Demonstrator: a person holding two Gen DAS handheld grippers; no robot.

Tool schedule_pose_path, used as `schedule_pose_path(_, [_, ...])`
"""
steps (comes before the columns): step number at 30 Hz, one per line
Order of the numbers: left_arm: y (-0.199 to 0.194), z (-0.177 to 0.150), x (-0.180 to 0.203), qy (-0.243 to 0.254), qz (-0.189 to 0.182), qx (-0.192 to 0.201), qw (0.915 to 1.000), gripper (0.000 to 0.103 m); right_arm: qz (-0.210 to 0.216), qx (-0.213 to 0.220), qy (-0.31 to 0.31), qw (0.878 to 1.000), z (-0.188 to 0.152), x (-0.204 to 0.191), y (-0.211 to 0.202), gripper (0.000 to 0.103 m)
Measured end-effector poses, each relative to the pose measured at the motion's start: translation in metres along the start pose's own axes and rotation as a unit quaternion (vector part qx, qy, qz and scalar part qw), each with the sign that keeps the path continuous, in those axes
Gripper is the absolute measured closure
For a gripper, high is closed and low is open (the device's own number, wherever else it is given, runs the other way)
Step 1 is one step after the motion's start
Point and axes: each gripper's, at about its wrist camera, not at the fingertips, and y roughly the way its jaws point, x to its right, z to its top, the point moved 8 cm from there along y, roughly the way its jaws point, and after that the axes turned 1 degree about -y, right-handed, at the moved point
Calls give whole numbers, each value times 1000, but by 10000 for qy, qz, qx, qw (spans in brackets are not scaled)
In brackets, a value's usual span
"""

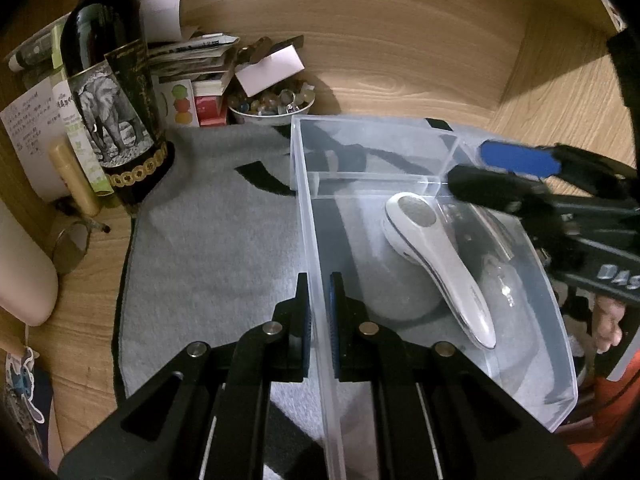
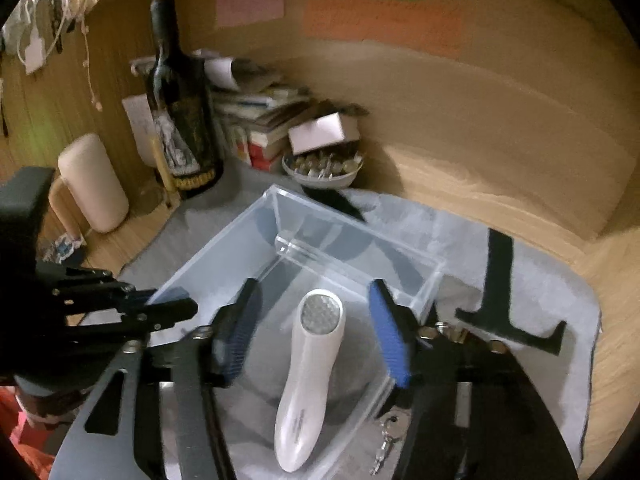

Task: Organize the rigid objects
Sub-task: 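Lower the white device into the box and open the right tool, then reach the right tool to the white plug adapter and grasp it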

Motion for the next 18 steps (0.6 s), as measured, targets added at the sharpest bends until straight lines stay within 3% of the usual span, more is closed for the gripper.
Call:
schedule_pose_path(4, [1, 0, 0, 2, 9, -17, 10000, 95, -180, 318, 27, 9993, 4, 9, -24, 31])
schedule_pose_path(6, [1, 1, 0, 0, 8, -20, 10000, 95, -286, 448, 75, 9986, 3, 15, -36, 20])
schedule_pose_path(12, [1, 0, -1, -18, -4, -34, 10000, 95, -698, 612, 362, 9950, -10, 49, -61, 18])
schedule_pose_path(18, [2, -1, -2, -23, -12, -40, 10000, 95, -1186, 377, 977, 9874, -49, 100, -72, 18])
